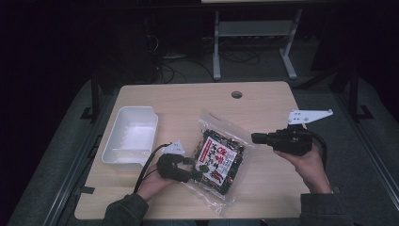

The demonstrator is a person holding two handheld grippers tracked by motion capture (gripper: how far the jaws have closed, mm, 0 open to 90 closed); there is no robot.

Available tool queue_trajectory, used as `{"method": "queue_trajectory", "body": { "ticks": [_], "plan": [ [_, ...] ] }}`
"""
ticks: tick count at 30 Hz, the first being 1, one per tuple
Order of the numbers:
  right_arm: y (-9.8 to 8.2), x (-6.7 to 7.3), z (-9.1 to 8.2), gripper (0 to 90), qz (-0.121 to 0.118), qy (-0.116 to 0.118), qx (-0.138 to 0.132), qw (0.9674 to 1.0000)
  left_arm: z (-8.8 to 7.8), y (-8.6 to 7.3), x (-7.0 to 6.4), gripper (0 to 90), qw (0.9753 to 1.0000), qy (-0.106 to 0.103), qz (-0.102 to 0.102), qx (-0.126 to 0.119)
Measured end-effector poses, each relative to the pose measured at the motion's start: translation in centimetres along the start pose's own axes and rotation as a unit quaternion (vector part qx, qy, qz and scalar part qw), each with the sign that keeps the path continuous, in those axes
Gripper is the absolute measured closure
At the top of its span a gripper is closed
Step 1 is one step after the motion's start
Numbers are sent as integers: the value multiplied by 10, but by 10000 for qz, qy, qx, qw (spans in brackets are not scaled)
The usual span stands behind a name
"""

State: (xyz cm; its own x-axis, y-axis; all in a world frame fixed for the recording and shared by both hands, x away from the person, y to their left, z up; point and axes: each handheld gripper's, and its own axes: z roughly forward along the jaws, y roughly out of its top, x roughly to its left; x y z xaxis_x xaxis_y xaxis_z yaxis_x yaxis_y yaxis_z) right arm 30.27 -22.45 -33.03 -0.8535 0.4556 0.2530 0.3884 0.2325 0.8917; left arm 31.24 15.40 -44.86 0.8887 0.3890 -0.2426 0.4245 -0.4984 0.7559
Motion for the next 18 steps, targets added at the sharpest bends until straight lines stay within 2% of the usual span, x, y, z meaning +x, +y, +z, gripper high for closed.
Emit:
{"method": "queue_trajectory", "body": {
  "ticks": [1,3,5,7,8,12,15,18],
  "plan": [
    [-1,0,0,895,11,-25,-34,10000,-1,0,-2,454,9999,49,119,38],
    [-3,-1,1,895,48,-146,-78,9999,0,0,-6,493,9994,75,314,93],
    [-6,-3,0,894,75,-244,-157,9996,-2,0,-9,579,9992,48,388,58],
    [-10,-6,-2,894,155,-258,-276,9992,-4,1,-12,605,9987,92,487,68],
    [-13,-7,-2,893,156,-308,-338,9988,-5,1,-13,661,9985,37,542,47],
    [-15,-9,-2,889,168,-316,-427,9984,-6,1,-16,666,9981,97,605,57],
    [-17,-9,-2,839,176,-282,-517,9981,-7,1,-18,667,9978,131,648,57],
    [-20,-11,-1,683,205,-335,-573,9976,-8,0,-20,667,9974,169,701,47]
  ]
}}
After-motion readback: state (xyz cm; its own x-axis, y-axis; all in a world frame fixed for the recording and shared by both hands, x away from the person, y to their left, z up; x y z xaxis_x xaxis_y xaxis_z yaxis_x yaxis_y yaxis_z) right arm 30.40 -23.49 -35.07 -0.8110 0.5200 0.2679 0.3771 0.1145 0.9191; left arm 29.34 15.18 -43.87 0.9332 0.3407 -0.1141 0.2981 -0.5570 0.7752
